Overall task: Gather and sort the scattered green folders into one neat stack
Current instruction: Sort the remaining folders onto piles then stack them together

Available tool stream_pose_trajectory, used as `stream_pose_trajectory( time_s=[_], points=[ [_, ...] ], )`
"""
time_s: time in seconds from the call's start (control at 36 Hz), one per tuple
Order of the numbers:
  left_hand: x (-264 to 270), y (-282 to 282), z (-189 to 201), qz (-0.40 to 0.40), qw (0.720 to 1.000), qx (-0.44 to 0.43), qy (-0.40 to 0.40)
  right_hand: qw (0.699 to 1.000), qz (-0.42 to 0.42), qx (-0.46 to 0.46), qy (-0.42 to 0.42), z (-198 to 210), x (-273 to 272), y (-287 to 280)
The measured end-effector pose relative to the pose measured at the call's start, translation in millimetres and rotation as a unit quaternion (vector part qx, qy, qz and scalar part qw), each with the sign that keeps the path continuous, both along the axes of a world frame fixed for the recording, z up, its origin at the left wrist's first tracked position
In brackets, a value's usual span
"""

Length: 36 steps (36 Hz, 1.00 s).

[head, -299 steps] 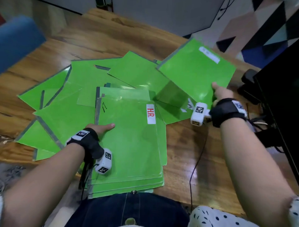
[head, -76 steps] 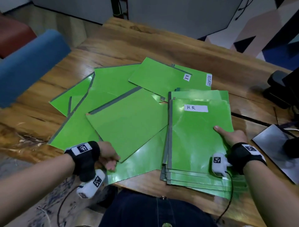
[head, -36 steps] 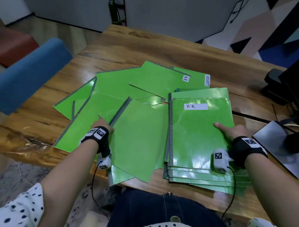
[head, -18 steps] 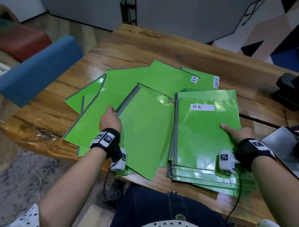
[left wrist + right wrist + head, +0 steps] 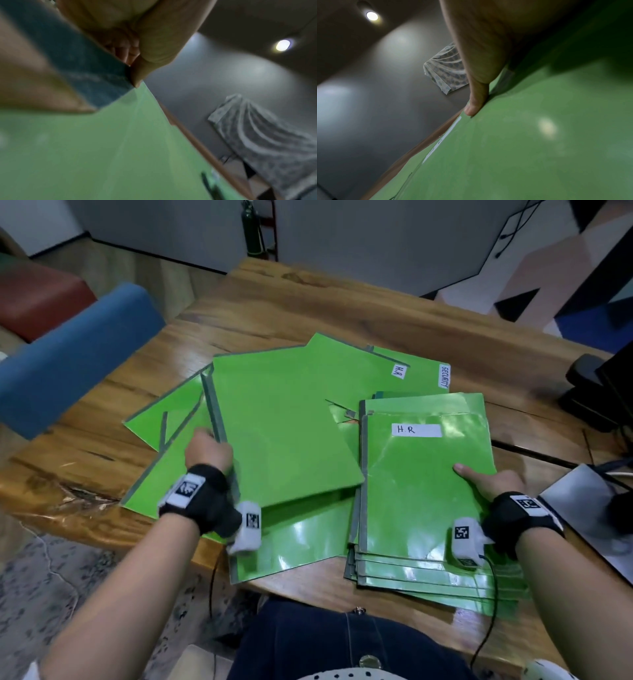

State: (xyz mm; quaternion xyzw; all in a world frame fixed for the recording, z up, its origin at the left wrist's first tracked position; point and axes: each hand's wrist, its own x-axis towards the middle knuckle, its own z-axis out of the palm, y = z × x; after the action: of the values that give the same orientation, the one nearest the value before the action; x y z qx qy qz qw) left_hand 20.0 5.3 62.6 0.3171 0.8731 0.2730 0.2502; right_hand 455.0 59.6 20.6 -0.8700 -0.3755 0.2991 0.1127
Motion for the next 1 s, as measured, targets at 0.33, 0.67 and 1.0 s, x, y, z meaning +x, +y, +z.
stream_pose_trajectory(
  time_s=[0.33, 0.67, 1.0],
  points=[
    [3.1, -57.0, -78.3, 0.006, 0.992, -0.123, -0.039, 1.000, 0.003, -0.014, 0.000, -2.2, 0.0, -0.3],
    [8.3, -28.1, -49.1, 0.039, 0.988, -0.083, -0.127, 1.000, 0.007, -0.019, 0.010, -3.5, -0.4, -3.7],
    [54.7, 12.7, 76.2, -0.209, 0.964, 0.107, 0.124, 0.997, -0.019, -0.053, 0.048, -25.7, -15.9, -19.9]
  ],
)
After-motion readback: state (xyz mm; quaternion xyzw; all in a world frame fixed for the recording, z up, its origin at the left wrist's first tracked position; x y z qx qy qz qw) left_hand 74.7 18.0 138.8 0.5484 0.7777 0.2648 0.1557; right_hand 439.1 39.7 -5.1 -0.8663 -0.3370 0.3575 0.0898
